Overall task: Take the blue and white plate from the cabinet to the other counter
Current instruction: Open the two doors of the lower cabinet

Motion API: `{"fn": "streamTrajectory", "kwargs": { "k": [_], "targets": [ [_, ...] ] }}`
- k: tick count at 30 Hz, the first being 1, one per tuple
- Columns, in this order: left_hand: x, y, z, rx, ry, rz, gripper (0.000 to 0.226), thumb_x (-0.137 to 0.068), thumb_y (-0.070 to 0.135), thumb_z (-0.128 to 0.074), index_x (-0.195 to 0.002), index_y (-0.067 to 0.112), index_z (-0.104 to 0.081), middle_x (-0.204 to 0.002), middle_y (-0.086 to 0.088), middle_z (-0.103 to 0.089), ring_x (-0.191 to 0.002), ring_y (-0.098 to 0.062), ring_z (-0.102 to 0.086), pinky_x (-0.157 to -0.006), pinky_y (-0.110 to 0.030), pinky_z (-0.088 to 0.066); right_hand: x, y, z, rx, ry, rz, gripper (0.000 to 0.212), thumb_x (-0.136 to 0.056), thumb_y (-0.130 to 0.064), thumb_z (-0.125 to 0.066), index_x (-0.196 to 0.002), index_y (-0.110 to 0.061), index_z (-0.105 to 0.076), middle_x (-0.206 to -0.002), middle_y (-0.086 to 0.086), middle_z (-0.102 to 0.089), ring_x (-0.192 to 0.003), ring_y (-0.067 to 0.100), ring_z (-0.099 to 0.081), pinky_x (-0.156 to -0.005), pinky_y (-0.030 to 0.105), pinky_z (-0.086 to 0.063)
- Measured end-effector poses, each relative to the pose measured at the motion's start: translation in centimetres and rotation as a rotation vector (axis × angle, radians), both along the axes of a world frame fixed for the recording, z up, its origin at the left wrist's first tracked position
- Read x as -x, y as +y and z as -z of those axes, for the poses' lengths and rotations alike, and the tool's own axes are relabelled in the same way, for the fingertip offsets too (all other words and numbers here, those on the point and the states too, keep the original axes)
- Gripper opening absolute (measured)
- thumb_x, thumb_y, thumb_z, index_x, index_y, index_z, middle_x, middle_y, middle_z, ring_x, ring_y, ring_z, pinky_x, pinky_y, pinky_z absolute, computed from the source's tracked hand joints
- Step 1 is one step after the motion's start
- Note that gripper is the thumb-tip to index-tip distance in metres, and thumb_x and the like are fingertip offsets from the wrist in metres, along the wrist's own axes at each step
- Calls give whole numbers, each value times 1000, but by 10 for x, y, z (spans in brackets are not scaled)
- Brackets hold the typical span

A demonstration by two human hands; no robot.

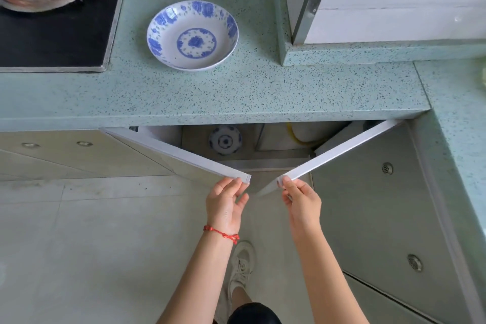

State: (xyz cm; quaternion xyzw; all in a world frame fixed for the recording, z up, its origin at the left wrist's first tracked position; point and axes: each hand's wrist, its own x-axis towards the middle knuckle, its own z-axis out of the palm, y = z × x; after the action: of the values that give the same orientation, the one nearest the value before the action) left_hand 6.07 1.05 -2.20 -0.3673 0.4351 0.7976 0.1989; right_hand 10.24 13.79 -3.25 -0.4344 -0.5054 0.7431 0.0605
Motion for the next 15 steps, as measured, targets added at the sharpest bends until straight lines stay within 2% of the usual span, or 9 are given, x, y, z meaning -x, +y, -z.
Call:
{"fn": "streamTrajectory", "kwargs": {
  "k": [2,5,8,12,15],
  "targets": [
    [-8,-5,0,16,-7,-3,17,-83,-2,-56,-75,13,-56,-55,5,-67,-54,-4,-63,-45,-17,-46,-8,2,-2,-20,-3,-3,14,-79,-13,-66,-69,-12,-56,-49,-12,-55,-52,4,-47,-65,19,-44],
    [-20,-14,-1,36,-1,8,16,-83,-2,-57,-74,12,-59,-56,3,-68,-51,-3,-62,-42,-13,-43,-14,0,-5,-90,-5,-29,26,-80,-13,-64,-56,-17,-53,-49,-12,-51,-54,6,-47,-67,23,-41],
    [-33,-24,-1,50,16,25,19,-83,-2,-56,-71,13,-60,-48,6,-68,-47,1,-60,-41,-11,-41,-20,-1,-7,-108,30,-33,35,-80,-12,-62,-48,-18,-50,-59,-3,-55,-54,2,-53,-68,24,-39],
    [-45,-34,-1,78,10,7,11,-81,-2,-58,-78,8,-60,-48,5,-66,-45,0,-58,-40,-10,-39,-32,3,-6,-133,24,-64,35,-79,-14,-62,-46,-21,-55,-59,0,-48,-54,7,-44,-67,26,-36],
    [-56,-41,-3,110,16,-20,13,-80,-4,-58,-75,7,-61,-41,5,-62,-41,0,-56,-38,-9,-37,-45,10,-6,-146,11,-98,30,-78,-14,-62,-49,-20,-59,-63,3,-47,-55,11,-38,-63,23,-35]
  ]
}}
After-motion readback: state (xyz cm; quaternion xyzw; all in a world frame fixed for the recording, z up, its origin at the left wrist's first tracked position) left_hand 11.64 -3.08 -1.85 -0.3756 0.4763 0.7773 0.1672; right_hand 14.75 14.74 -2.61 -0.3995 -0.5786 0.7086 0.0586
